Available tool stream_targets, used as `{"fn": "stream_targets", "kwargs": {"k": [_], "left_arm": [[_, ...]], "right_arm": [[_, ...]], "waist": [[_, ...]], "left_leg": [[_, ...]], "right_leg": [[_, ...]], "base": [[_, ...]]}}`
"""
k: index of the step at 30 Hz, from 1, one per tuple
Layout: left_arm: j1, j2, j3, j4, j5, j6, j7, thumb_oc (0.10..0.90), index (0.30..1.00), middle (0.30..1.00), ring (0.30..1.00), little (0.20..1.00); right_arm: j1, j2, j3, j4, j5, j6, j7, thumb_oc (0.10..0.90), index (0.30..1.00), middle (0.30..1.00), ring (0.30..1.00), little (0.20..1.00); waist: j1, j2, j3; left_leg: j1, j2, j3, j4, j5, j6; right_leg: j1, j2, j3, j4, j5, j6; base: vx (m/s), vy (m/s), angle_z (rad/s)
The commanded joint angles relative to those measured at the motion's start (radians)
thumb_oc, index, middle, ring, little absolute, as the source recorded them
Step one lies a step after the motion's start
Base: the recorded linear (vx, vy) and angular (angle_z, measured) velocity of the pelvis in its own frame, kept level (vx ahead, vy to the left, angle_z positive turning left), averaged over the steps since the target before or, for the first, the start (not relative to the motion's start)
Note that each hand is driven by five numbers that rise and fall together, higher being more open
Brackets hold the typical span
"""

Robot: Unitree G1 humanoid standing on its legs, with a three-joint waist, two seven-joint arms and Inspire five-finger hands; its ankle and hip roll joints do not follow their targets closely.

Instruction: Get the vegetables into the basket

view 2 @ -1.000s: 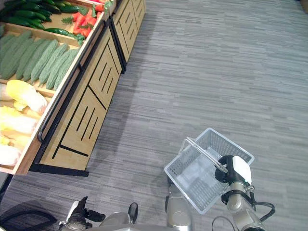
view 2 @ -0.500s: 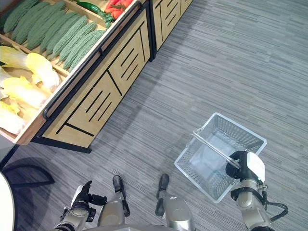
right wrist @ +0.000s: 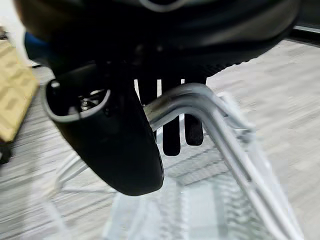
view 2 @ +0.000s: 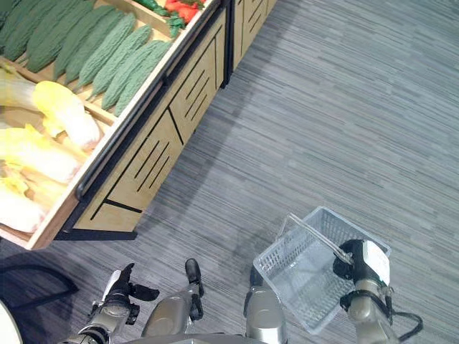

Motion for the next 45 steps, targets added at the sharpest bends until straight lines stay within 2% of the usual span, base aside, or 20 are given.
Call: {"fn": "stream_targets", "kwargs": {"k": [1,4,8,10,11,13,16,17,20,21,22,23,24,25,26,27,31,39,40,45], "left_arm": [[0.057,0.047,0.022,-0.017,-0.011,-0.001,0.037,0.900,1.000,1.000,1.000,1.000],[0.050,0.053,0.030,0.001,-0.019,-0.002,0.041,0.900,1.000,1.000,1.000,1.000],[0.040,0.052,0.032,0.012,-0.023,-0.005,0.049,0.900,1.000,1.000,1.000,1.000],[0.036,0.050,0.033,0.017,-0.026,-0.007,0.048,0.900,1.000,1.000,1.000,1.000],[0.033,0.046,0.031,0.018,-0.034,-0.009,0.042,0.900,1.000,1.000,1.000,1.000],[0.036,0.043,0.032,0.024,-0.040,-0.014,0.040,0.900,1.000,1.000,1.000,1.000],[0.042,0.035,0.033,0.034,-0.051,-0.016,0.041,0.900,1.000,1.000,1.000,1.000],[0.047,0.025,0.036,0.050,-0.057,-0.016,0.044,0.900,1.000,1.000,1.000,1.000],[0.071,0.009,0.053,0.073,-0.060,-0.012,0.046,0.900,1.000,1.000,1.000,1.000],[0.077,-0.006,0.048,0.089,-0.059,-0.011,0.044,0.900,1.000,1.000,1.000,1.000],[0.075,-0.010,0.041,0.089,-0.055,-0.010,0.043,0.900,1.000,1.000,1.000,1.000],[0.062,-0.015,0.027,0.090,-0.046,-0.008,0.039,0.900,1.000,1.000,1.000,1.000],[0.052,-0.025,0.014,0.076,-0.048,-0.010,0.042,0.900,1.000,1.000,1.000,1.000],[0.048,-0.029,0.011,0.066,-0.050,-0.010,0.043,0.900,1.000,1.000,1.000,1.000],[0.043,-0.035,0.003,0.061,-0.047,-0.010,0.043,0.900,1.000,1.000,1.000,1.000],[0.042,-0.036,-0.001,0.056,-0.046,-0.009,0.043,0.900,1.000,1.000,1.000,1.000],[0.045,-0.034,-0.004,0.059,-0.037,-0.003,0.051,0.900,1.000,1.000,1.000,1.000],[0.075,-0.021,0.018,0.079,-0.008,-0.001,0.050,0.900,1.000,1.000,1.000,1.000],[0.097,-0.013,0.061,0.166,0.116,0.043,0.014,0.900,1.000,1.000,1.000,1.000],[0.104,-0.006,0.077,0.216,0.149,0.064,-0.002,0.900,1.000,1.000,1.000,1.000]], "right_arm": [[-0.057,-0.047,-0.034,-0.087,0.007,-0.048,-0.067,0.400,0.300,0.300,0.300,0.300],[-0.065,-0.033,-0.017,-0.074,0.015,-0.053,-0.065,0.400,0.300,0.300,0.300,0.300],[-0.087,-0.027,-0.012,-0.074,0.028,-0.061,-0.077,0.400,0.300,0.300,0.300,0.300],[-0.104,-0.033,-0.007,-0.072,0.027,-0.067,-0.086,0.400,0.300,0.300,0.300,0.300],[-0.109,-0.044,-0.004,-0.074,0.025,-0.067,-0.081,0.400,0.300,0.300,0.300,0.300],[-0.109,-0.051,-0.007,-0.069,0.024,-0.068,-0.081,0.400,0.300,0.300,0.300,0.300],[-0.106,-0.058,-0.009,-0.064,0.027,-0.070,-0.078,0.400,0.300,0.300,0.300,0.300],[-0.094,-0.060,-0.011,-0.056,0.034,-0.079,-0.075,0.400,0.300,0.300,0.300,0.300],[-0.088,-0.088,-0.007,-0.060,0.033,-0.088,-0.058,0.400,0.300,0.300,0.300,0.300],[-0.077,-0.110,-0.022,-0.065,0.046,-0.103,-0.062,0.400,0.300,0.300,0.300,0.300],[-0.074,-0.117,-0.026,-0.070,0.047,-0.106,-0.067,0.400,0.300,0.300,0.300,0.300],[-0.062,-0.132,-0.037,-0.084,0.055,-0.113,-0.072,0.400,0.300,0.300,0.300,0.300],[-0.053,-0.131,-0.036,-0.076,0.059,-0.111,-0.079,0.400,0.300,0.300,0.300,0.300],[-0.039,-0.128,-0.036,-0.080,0.060,-0.110,-0.078,0.400,0.300,0.300,0.300,0.300],[-0.032,-0.120,-0.034,-0.072,0.062,-0.107,-0.079,0.400,0.300,0.300,0.300,0.300],[-0.027,-0.113,-0.032,-0.069,0.065,-0.104,-0.078,0.400,0.300,0.300,0.300,0.300],[-0.030,-0.078,-0.022,-0.066,0.093,-0.113,-0.080,0.400,0.300,0.300,0.300,0.300],[-0.041,-0.042,-0.027,-0.050,0.153,-0.132,-0.038,0.400,0.300,0.300,0.300,0.300],[-0.064,-0.044,-0.028,0.069,0.252,-0.114,0.129,0.400,0.300,0.300,0.300,0.300],[-0.076,-0.039,-0.028,0.091,0.268,-0.128,0.135,0.400,0.300,0.300,0.300,0.300]], "waist": [[0.017,-0.053,-0.047],[0.011,-0.052,-0.052],[0.003,-0.046,-0.046],[-0.005,-0.045,-0.034],[-0.017,-0.046,-0.028],[-0.023,-0.046,-0.029],[-0.028,-0.043,-0.028],[-0.028,-0.040,-0.037],[-0.025,-0.024,-0.058],[-0.024,-0.005,-0.068],[-0.027,0.001,-0.068],[-0.040,0.011,-0.070],[-0.054,0.015,-0.068],[-0.065,0.018,-0.068],[-0.071,0.020,-0.067],[-0.072,0.022,-0.067],[-0.060,0.023,-0.078],[-0.040,0.016,-0.084],[-0.005,-0.015,-0.109],[-0.016,-0.024,-0.114]], "left_leg": [[-0.028,0.056,-0.013,0.031,-0.034,-0.042],[0.011,0.042,-0.027,-0.017,-0.031,-0.040],[0.045,0.040,-0.056,-0.036,-0.034,-0.052],[0.063,0.042,-0.089,-0.007,-0.068,-0.062],[0.079,0.041,-0.129,0.024,-0.102,-0.069],[0.095,0.038,-0.163,0.038,-0.123,-0.073],[0.115,0.037,-0.208,0.054,-0.146,-0.081],[0.129,0.036,-0.245,0.053,-0.150,-0.089],[0.152,0.076,-0.276,0.029,-0.126,-0.116],[0.144,0.115,-0.296,0.019,-0.067,-0.138],[0.133,0.124,-0.303,0.017,-0.051,-0.145],[0.108,0.145,-0.275,0.019,-0.005,-0.150],[0.089,0.152,-0.170,0.050,0.006,-0.147],[0.085,0.159,-0.092,0.070,0.007,-0.145],[0.082,0.161,-0.038,0.080,0.008,-0.145],[0.078,0.161,-0.020,0.079,0.009,-0.147],[0.077,0.126,-0.064,-0.004,0.001,-0.143],[0.120,0.098,-0.061,-0.055,-0.013,-0.126],[0.105,0.094,-0.083,-0.014,-0.045,-0.120],[0.137,0.096,-0.058,-0.016,-0.062,-0.121]], "right_leg": [[0.015,-0.098,0.075,0.095,0.194,0.142],[-0.015,-0.079,0.113,0.100,0.211,0.139],[-0.063,-0.060,0.132,-0.008,0.198,0.140],[-0.093,-0.063,0.137,-0.072,0.192,0.147],[-0.118,-0.060,0.164,-0.121,0.183,0.150],[-0.126,-0.057,0.190,-0.155,0.181,0.153],[-0.132,-0.046,0.210,-0.162,0.174,0.153],[-0.122,-0.030,0.232,-0.133,0.145,0.144],[-0.101,-0.006,0.191,-0.121,0.114,0.118],[-0.085,0.021,0.152,-0.115,0.084,0.095],[-0.077,0.025,0.132,-0.116,0.075,0.087],[-0.063,0.027,0.095,-0.113,0.057,0.073],[-0.043,0.014,0.055,-0.117,0.047,0.063],[-0.032,0.009,0.028,-0.117,0.037,0.055],[-0.021,0.010,0.007,-0.117,0.026,0.050],[-0.013,0.014,-0.005,-0.118,0.021,0.048],[0.002,0.018,-0.014,-0.119,0.027,0.062],[0.017,-0.013,0.004,-0.127,0.057,0.087],[0.103,0.003,0.045,-0.256,0.072,0.091],[0.105,0.009,0.069,-0.257,0.073,0.089]], "base": [[0.09,0.152,-0.07],[0.10,0.092,0.17],[0.14,-0.043,0.24],[0.27,-0.150,0.61],[0.30,-0.180,0.96],[0.24,-0.157,0.74],[0.23,-0.206,0.75],[0.31,-0.350,0.59],[0.24,-0.411,0.78],[0.17,-0.428,0.76],[0.15,-0.480,1.01],[0.08,-0.366,1.37],[0.06,-0.348,1.28],[0.02,-0.228,0.99],[-0.01,-0.152,0.50],[0.00,-0.120,0.61],[0.04,-0.005,0.56],[0.01,0.112,0.05],[0.02,0.056,0.02],[0.05,0.005,-0.09]]}}
